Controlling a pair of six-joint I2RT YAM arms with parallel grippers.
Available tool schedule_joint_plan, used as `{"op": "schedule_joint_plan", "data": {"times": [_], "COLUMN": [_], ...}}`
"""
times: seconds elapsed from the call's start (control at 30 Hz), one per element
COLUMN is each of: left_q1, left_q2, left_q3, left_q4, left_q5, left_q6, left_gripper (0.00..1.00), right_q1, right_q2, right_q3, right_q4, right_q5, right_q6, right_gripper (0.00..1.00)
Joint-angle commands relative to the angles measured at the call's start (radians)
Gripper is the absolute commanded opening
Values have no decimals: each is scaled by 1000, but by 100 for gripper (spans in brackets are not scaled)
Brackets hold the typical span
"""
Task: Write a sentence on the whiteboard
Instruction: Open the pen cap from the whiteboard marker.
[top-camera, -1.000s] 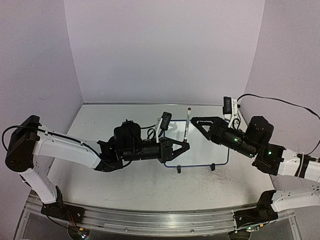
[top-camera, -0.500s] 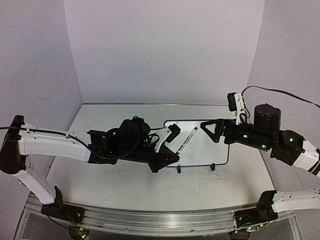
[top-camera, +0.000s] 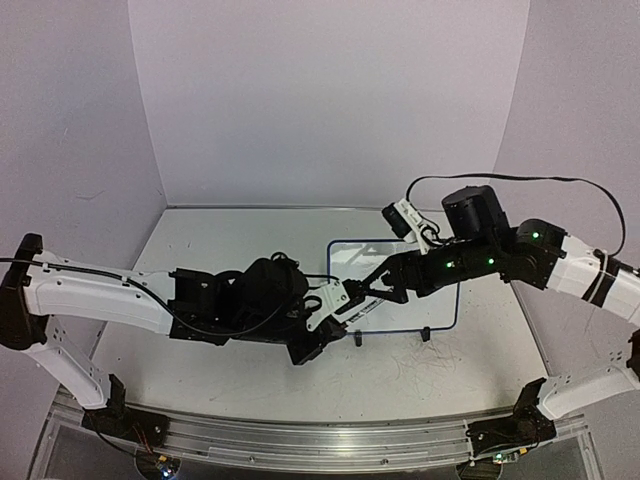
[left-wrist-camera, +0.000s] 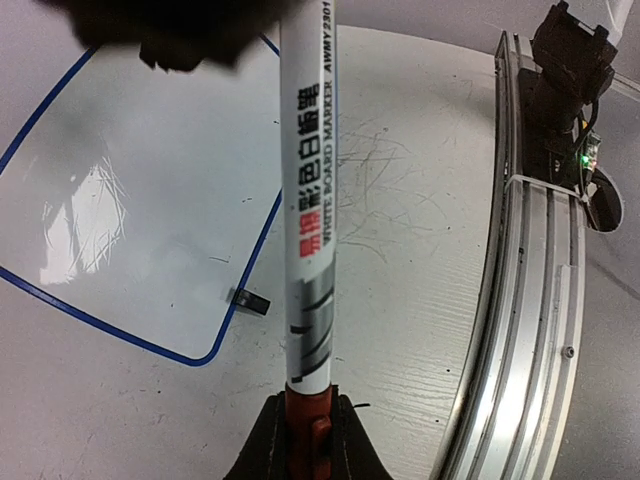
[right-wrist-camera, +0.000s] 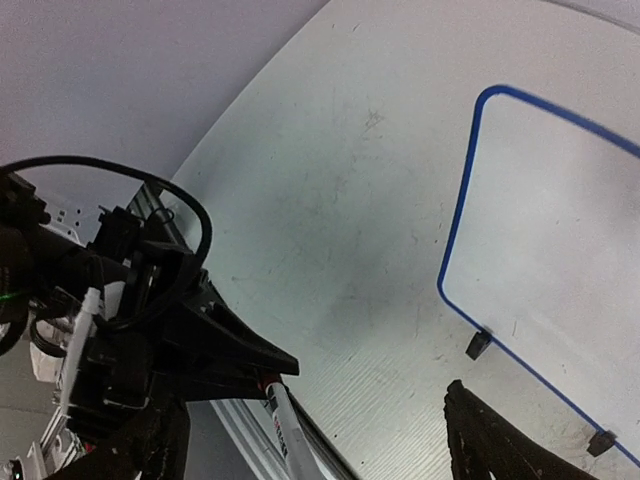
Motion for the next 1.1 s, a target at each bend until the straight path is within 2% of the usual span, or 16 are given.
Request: {"op": "schedule_joint_plan", "data": {"times": [0.0, 0.2, 0.33, 0.6, 0.77, 0.9, 1.07], "left_q1": [-11, -15, -15, -16, -17, -17, -17], "left_q2": [-68, -91, -90, -68, -55, -57, -70], "left_q3": [-4, -19, -19, -12, -12, -22, -39], "left_q4": [-1, -1, 0, -1, -2, -3, -6], "left_q5": [-44, -49, -52, -50, -34, -36, -38], "left_q6": [17, 15, 19, 22, 27, 40, 41], "left_gripper": [0, 0, 0, 0, 0, 0, 0], "right_q1": [-1, -1, -1, -1, 0, 0, -35], "right_q2": [48, 76, 93, 114, 123, 118, 96], "right_q3": [19, -15, -30, -44, -40, -37, -57], "right_q4": [31, 94, 109, 126, 125, 125, 121], "right_q5": [-218, -320, -343, -363, -365, -359, -365], "right_q6": [-24, -2, 0, -10, -22, -24, -29], "right_gripper": [82, 62, 44, 33, 34, 44, 49]}}
